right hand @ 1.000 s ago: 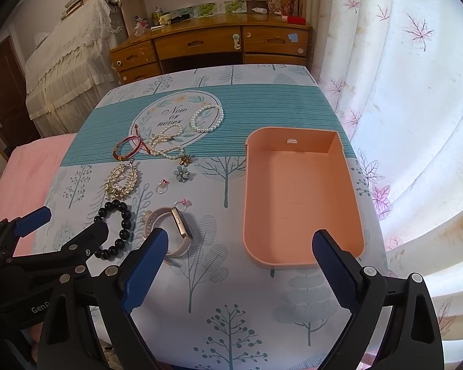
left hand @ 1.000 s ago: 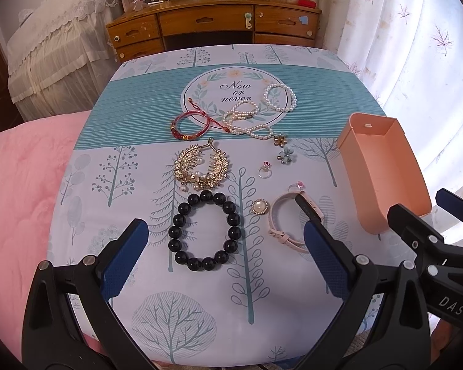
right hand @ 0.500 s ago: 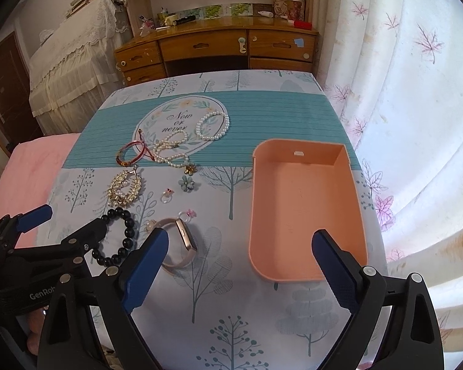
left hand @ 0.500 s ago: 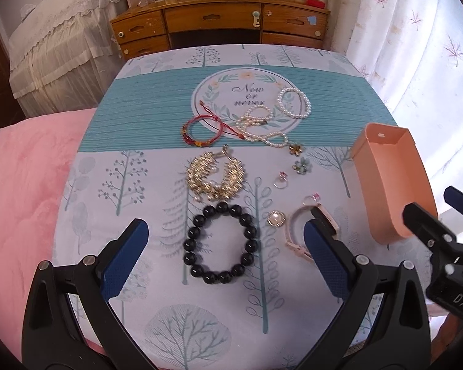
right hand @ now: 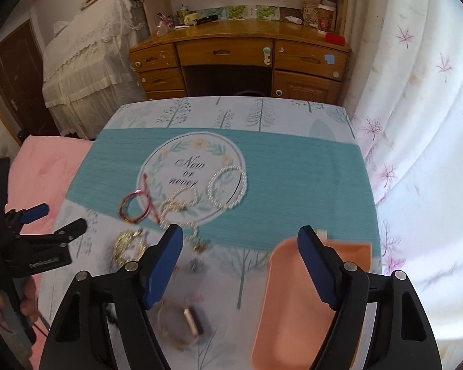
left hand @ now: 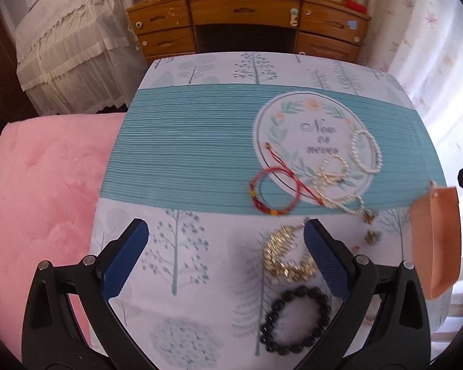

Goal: Organize jewelry
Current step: 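Grasp the white pearl bracelet with the right tool while the left tool grasps the red string bracelet, then carry both bracelets into the pink tray and open both tools, then grasp the long pearl necklace with the right tool while the left tool approaches the gold comb, then grasp the gold leaf hair comb with the left tool while the right tool holds the necklace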

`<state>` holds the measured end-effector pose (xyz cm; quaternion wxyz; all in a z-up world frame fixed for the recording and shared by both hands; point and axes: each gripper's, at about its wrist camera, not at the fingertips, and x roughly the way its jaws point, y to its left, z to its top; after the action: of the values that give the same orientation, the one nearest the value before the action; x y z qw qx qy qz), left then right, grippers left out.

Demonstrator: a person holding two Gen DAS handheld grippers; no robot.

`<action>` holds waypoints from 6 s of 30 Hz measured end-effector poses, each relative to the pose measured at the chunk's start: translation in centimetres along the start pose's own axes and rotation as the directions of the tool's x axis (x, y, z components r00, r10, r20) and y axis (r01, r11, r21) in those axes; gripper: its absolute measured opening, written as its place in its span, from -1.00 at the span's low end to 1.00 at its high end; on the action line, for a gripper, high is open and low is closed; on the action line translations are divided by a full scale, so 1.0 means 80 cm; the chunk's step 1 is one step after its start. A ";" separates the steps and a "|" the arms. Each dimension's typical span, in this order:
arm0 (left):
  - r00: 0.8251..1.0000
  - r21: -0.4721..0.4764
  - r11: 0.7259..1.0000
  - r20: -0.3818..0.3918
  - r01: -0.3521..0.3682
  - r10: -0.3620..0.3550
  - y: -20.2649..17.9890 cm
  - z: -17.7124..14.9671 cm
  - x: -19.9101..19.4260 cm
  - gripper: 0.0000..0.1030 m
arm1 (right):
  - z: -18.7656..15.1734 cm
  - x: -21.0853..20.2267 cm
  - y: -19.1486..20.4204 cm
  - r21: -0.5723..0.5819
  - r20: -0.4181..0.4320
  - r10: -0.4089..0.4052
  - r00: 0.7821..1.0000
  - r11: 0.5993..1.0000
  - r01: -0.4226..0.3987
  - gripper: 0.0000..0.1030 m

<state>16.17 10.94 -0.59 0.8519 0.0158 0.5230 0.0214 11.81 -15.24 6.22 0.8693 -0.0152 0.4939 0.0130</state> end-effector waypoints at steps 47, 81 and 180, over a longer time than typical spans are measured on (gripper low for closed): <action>0.965 -0.036 0.992 -0.227 0.124 -0.129 -0.035 0.060 0.133 -0.86 | 0.084 0.181 0.004 0.038 -0.235 0.058 0.970 0.998 -0.050 -0.87; 0.920 0.388 0.835 -0.165 0.391 -0.354 -0.382 -0.070 -0.009 -0.85 | -0.214 -0.057 -0.191 0.299 -0.165 0.156 0.974 0.949 -0.101 -0.87; 0.909 0.226 0.927 -0.362 0.300 -0.206 -0.026 -0.043 0.123 0.07 | 0.023 0.097 0.102 -0.172 -0.227 0.231 0.946 0.947 -0.272 -0.91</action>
<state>17.60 9.37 -10.99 0.7366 0.0621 0.6540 -0.1609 17.04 -6.98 0.42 0.7992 -0.0407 0.5743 0.1726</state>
